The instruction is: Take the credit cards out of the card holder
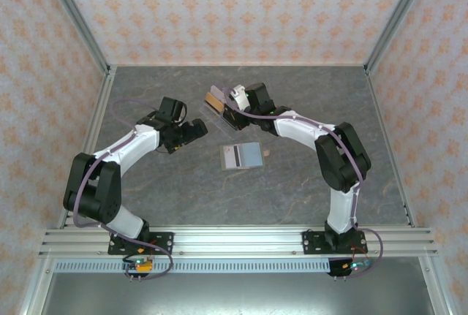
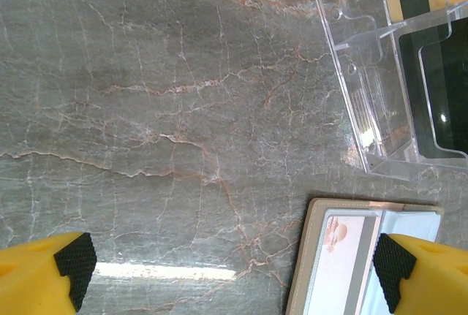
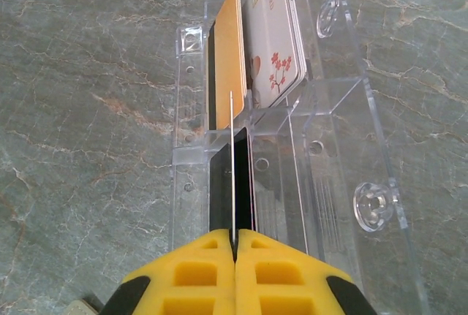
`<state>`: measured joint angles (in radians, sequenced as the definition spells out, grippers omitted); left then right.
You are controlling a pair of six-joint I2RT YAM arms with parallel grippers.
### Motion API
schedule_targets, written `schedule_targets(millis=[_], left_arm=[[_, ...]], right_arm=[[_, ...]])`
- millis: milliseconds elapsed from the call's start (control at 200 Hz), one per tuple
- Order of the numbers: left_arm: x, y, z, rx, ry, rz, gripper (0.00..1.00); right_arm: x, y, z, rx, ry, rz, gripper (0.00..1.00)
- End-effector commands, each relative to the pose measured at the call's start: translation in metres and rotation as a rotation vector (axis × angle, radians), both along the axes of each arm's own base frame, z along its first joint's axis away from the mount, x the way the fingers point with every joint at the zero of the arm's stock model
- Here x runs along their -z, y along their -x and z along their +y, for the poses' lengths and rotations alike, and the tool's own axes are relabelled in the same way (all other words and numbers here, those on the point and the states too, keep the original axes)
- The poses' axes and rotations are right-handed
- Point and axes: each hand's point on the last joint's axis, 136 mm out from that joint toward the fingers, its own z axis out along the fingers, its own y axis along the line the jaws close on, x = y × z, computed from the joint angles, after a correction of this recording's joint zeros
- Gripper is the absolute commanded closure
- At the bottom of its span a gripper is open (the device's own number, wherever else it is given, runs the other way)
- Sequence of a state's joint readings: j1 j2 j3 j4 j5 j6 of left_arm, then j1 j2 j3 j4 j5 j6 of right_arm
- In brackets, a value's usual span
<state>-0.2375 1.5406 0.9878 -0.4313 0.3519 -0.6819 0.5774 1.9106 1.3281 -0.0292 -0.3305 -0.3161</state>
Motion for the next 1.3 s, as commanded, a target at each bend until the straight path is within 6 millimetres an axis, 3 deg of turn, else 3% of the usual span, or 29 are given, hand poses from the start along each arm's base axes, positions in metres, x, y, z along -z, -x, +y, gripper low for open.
schedule_targets(millis=[0,180,355,515,661,786,936,1041,1196,1296], left_arm=[[-0.005,-0.007,-0.003,0.013,0.015,-0.016,0.0],[-0.006,-0.008,-0.004,0.015,0.024,-0.016,0.0],[-0.007,-0.008,-0.006,0.018,0.031,-0.017,0.0],[-0.01,-0.009,-0.008,0.011,0.051,-0.02,0.0],[-0.013,-0.009,-0.009,0.003,0.059,-0.019,0.0],[-0.014,-0.008,-0.008,-0.009,0.064,-0.013,0.0],[-0.013,-0.008,-0.01,-0.012,0.076,-0.01,0.0],[-0.013,-0.006,-0.012,-0.003,0.082,-0.009,0.0],[-0.012,-0.005,-0.021,0.017,0.088,-0.013,0.0],[-0.011,-0.003,-0.028,0.025,0.083,-0.012,0.0]], right_arm=[[-0.011,-0.011,0.006,-0.002,0.008,-0.06,0.98],[-0.006,-0.013,0.007,0.0,0.011,-0.05,0.89],[-0.012,-0.013,0.008,0.008,-0.001,-0.038,0.72],[-0.043,-0.003,0.008,0.007,-0.067,-0.044,0.65],[-0.078,0.011,-0.003,0.086,-0.156,-0.009,0.51],[-0.085,0.029,-0.019,0.201,-0.228,0.085,0.42],[-0.07,0.056,-0.042,0.343,-0.256,0.233,0.4],[-0.049,0.077,-0.051,0.408,-0.245,0.351,0.41],[-0.01,0.102,-0.045,0.444,-0.275,0.558,0.47],[0.011,0.109,-0.036,0.461,-0.319,0.66,0.53]])
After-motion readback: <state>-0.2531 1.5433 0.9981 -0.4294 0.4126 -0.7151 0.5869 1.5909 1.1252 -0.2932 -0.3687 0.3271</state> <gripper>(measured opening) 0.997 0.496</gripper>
